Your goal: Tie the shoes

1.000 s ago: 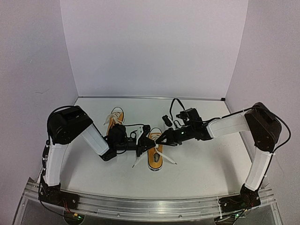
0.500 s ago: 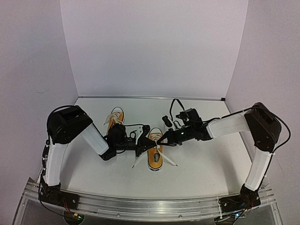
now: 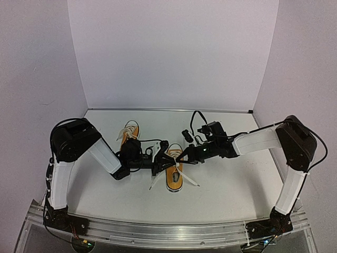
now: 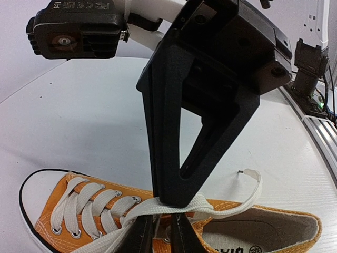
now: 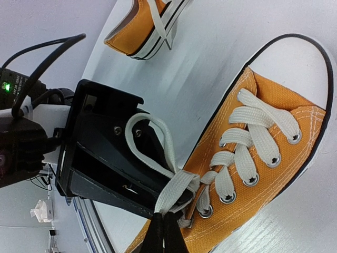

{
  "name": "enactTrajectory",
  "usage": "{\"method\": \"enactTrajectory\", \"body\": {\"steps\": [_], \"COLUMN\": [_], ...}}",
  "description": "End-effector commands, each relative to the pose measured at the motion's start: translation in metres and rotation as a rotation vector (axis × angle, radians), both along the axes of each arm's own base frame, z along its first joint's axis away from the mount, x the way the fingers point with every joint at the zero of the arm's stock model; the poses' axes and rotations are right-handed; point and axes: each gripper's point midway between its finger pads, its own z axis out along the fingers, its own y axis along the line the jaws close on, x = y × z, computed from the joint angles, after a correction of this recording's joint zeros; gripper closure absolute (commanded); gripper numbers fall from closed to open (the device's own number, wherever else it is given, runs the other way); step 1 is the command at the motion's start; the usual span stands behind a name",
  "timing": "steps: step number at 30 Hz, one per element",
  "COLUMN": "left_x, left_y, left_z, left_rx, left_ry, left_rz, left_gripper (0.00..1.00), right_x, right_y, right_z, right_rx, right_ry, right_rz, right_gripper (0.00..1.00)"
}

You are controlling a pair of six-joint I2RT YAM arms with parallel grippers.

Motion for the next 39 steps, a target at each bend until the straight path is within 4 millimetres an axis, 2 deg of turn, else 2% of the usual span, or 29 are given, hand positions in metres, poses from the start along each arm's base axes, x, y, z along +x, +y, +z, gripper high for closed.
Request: {"method": "enactTrajectory", "body": {"steps": [1,2,4,7,11,16,25,33,39], "left_x": [0.002,0.002,0.003,0.005,0.007,0.007,0.006,0.006,0.007], "left_y": [0.002,0.001,-0.001,-0.004,-0.006,-0.006,-0.006,-0.008,-0.008], "left_z": [0.012,0.011,0.012,0.012,0.013,0.012,0.012,0.012,0.011], "left_rx": [0.003,0.002,-0.006,-0.019,-0.030,-0.026,-0.026,-0.025,-0.024], "left_ry": [-0.018,-0.018,-0.017,-0.012,-0.013,-0.014,-0.018,-0.019,-0.020], "left_rz": [0.011,0.009,0.007,0.004,0.002,0.001,-0.001,-0.005,-0.006], "left_gripper": [0.87,0.89,0.92,0.96,1.00,1.00,1.00,1.00,1.00], "right_x": [0.003,0.002,0.000,-0.001,0.002,0.004,0.007,0.008,0.007], "right_y": [0.005,0.006,0.007,0.007,0.003,0.001,0.003,0.008,0.010], "right_z": [0.029,0.028,0.029,0.031,0.039,0.045,0.024,0.018,0.021], "right_rx": [0.041,0.046,0.052,0.055,0.058,0.068,0.031,0.032,0.042], "right_ry": [-0.076,-0.071,-0.064,-0.066,-0.083,-0.094,-0.054,-0.042,-0.044], "right_rz": [0.006,0.014,0.025,0.025,0.005,0.003,0.004,0.021,0.032], "right_gripper": [1.00,1.00,0.85,0.75,0.77,0.82,0.78,0.77,0.83]}}
